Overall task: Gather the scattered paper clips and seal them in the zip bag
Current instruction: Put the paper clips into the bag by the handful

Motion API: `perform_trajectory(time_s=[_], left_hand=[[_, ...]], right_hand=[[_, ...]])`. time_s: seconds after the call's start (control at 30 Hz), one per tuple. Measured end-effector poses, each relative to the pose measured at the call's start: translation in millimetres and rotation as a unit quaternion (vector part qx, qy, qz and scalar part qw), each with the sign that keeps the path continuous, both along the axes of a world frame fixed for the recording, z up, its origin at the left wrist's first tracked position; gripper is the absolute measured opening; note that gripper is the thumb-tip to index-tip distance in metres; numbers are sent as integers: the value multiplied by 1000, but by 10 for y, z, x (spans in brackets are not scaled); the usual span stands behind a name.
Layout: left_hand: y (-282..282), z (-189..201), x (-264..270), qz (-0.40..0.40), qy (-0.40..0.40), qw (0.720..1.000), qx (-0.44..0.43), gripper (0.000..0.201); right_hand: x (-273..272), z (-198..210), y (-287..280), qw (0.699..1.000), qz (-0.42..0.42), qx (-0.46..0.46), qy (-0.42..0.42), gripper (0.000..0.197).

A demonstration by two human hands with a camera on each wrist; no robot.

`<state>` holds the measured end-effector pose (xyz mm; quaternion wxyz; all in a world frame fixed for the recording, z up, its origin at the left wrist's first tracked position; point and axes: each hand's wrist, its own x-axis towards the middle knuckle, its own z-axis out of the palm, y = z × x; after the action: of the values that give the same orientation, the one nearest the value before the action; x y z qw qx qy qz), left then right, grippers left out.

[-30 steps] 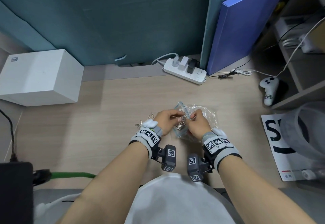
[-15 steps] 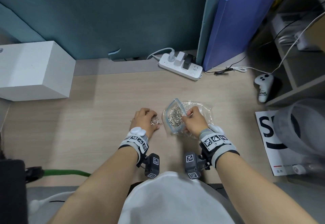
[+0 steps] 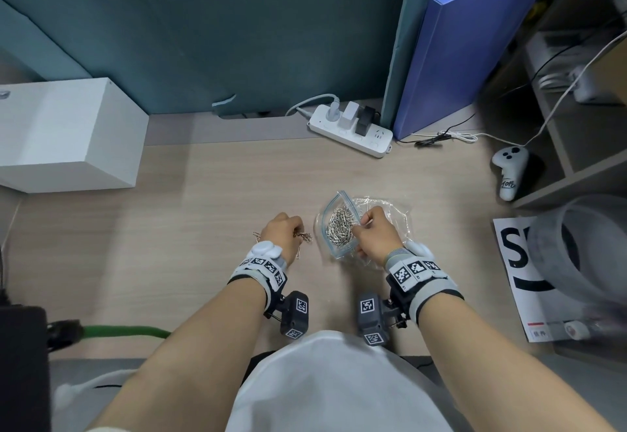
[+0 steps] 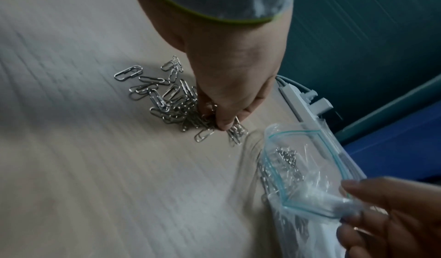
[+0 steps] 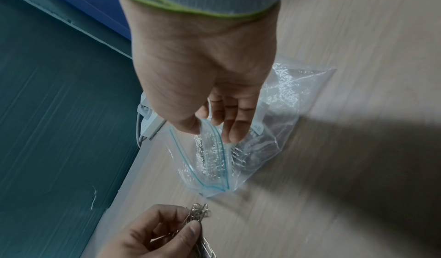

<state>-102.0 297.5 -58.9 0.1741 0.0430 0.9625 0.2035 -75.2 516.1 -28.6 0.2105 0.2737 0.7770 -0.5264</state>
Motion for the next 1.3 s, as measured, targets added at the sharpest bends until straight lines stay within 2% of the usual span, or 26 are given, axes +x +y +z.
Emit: perform_trajectory(time_s=[0.23,0.33,0.47,0.6,0.73,0.83,0.9,0.97,1.1,1.3], left_hand=[[105,157,-39,77,-15,993,87,23],[271,274,-78,76,-15,986,150,19],[512,412,-112,52,-61,967,243,12],[558,438,-111,40,-95,954,281,22],[380,356,-122,88,-60,962,250,22],[202,279,-98,131,-16,979,154,21],[119,207,-40,92,-2,994,62,34],[77,153,41,60,-1,998,6,47],[91,45,164,5,37,999,-23,45],[177,-88,155,-4,58,998,5,35]], right_hand=[[-7,-15,13,1000,9,13,0,18],[-2,-17,-9,1000,10,20,6,17],[12,-13,-22,999,16,44,14,16],[25,-16,-20,999,9,38,12,17],[46,-28,-17,1000,0,13,9,16],[58,-29,-17,1000,-5,7,5,19],[64,-16,-24,1000,-11,0,4,20],[68,-6,-32,1000,-17,-9,5,19],[89,0,-24,1000,-16,-12,6,20],[125,2,14,1000,-22,3,15,19]])
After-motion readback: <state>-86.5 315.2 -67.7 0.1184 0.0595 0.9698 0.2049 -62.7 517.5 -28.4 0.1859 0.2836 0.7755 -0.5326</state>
